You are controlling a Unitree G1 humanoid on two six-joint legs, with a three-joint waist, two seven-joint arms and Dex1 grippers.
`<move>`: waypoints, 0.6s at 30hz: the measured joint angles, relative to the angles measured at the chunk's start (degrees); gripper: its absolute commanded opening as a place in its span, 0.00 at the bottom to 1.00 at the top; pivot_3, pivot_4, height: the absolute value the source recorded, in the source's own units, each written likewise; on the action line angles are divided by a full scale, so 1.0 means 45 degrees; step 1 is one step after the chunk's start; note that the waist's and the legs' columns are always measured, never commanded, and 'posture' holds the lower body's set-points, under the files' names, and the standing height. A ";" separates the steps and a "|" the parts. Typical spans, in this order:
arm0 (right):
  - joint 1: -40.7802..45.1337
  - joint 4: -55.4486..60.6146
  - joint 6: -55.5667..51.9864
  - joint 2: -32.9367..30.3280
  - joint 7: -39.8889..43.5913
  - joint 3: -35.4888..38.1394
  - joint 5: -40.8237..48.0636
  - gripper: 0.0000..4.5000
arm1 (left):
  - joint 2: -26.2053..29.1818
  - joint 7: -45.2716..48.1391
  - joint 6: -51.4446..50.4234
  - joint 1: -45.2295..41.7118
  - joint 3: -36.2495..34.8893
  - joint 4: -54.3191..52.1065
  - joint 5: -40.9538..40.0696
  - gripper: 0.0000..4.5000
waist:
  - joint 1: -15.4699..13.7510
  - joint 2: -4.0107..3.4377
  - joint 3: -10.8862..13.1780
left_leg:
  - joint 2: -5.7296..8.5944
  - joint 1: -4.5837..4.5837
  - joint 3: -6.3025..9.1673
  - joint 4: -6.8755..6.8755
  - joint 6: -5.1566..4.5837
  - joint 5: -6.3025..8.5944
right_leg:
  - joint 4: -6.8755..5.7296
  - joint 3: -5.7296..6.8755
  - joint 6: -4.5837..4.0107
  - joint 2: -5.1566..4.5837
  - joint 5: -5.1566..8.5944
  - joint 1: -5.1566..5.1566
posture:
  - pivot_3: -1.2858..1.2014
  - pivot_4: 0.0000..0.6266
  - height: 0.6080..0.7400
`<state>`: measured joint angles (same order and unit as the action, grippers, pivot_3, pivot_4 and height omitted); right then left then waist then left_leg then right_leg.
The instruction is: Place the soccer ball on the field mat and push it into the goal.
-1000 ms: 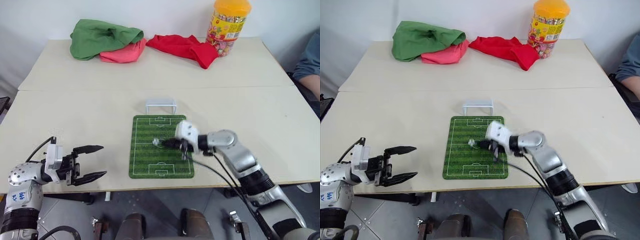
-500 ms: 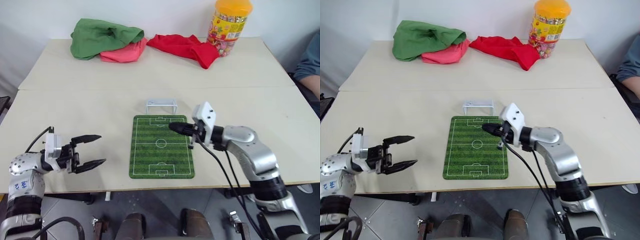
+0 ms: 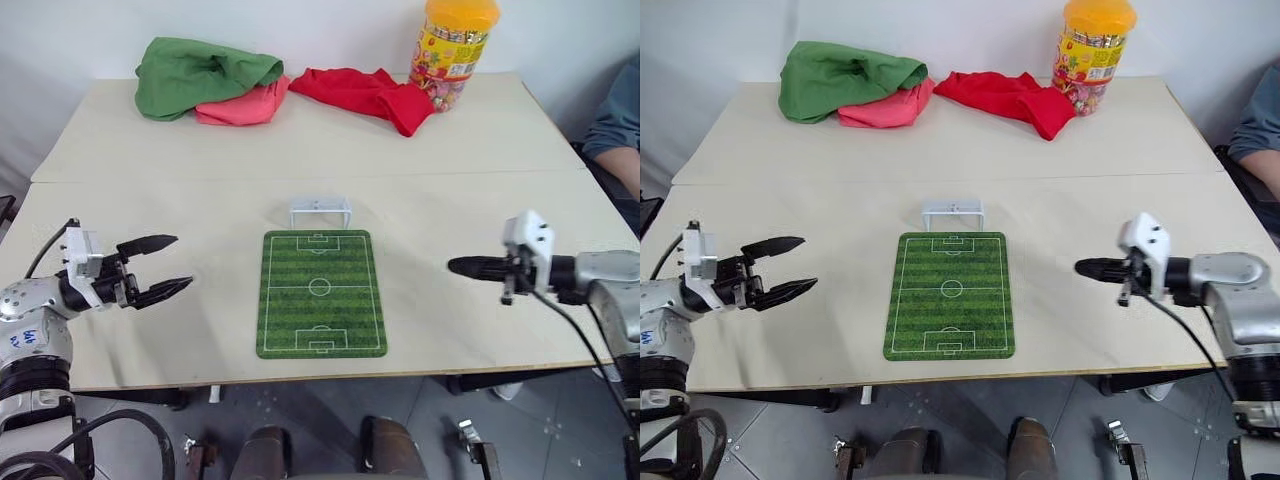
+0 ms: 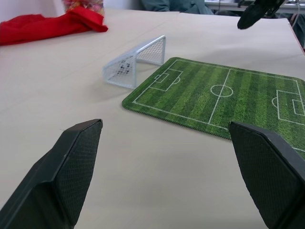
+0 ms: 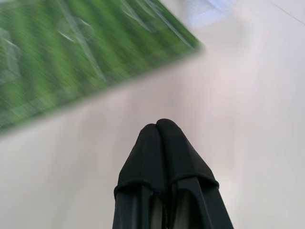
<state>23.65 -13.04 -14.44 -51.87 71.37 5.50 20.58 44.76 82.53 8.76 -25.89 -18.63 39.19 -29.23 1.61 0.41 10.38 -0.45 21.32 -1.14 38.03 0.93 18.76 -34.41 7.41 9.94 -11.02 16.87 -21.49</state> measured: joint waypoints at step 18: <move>0.0030 -0.3345 0.3420 -0.0177 0.2022 0.0878 -0.0001 1.00 | 0.1290 0.0294 0.0400 0.1457 -0.1778 0.1644 0.0071 1.00 | -0.0025 -0.0003 0.0001 | -0.0020 -0.0011 -0.0021 0.0009 0.0006 0.0003 | -0.0003 -0.0003 -0.0002 0.0005 -0.0001 0.0003 | 0.52 0.24 1.00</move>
<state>23.79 -28.09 0.95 -52.67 80.47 9.45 20.58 50.56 83.86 10.56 -19.34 -26.63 46.59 -28.91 1.50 0.40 10.38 -0.54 21.28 -1.23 38.07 0.96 18.77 -34.42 7.40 9.93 -11.00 16.86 -21.47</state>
